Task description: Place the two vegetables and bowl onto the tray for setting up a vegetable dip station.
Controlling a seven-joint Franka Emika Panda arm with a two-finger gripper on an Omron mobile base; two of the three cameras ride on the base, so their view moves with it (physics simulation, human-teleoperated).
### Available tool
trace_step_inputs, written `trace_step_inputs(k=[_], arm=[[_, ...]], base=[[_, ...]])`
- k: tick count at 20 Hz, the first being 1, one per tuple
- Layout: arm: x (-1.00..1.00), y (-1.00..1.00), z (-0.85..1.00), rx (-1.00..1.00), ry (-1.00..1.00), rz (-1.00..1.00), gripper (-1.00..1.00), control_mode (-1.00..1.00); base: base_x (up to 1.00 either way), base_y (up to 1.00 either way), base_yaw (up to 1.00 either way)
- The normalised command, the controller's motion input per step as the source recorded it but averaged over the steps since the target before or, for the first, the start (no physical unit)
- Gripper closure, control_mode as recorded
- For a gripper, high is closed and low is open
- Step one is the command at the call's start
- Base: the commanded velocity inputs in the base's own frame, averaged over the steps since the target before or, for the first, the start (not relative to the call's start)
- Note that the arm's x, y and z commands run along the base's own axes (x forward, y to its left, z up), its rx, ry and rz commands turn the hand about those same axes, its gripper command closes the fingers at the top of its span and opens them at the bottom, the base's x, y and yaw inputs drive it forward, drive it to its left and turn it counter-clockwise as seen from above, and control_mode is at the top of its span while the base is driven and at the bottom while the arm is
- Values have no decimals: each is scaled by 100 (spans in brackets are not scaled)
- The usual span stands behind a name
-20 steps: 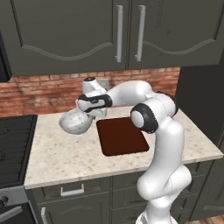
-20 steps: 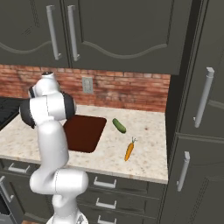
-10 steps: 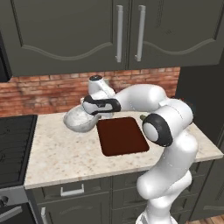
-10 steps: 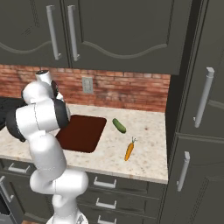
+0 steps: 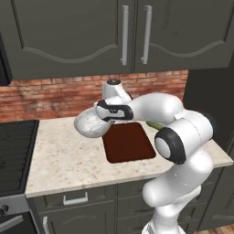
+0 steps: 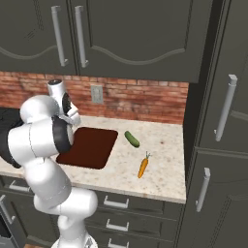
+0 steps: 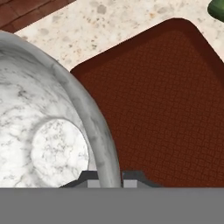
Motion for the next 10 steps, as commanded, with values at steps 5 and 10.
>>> trace_step_inputs(k=[5,10], arm=[[2,-58,0,2,0,14,100,-100],[15,-64,0,3,0,17,100,-100]], base=[[0,0,0],[0,0,0]])
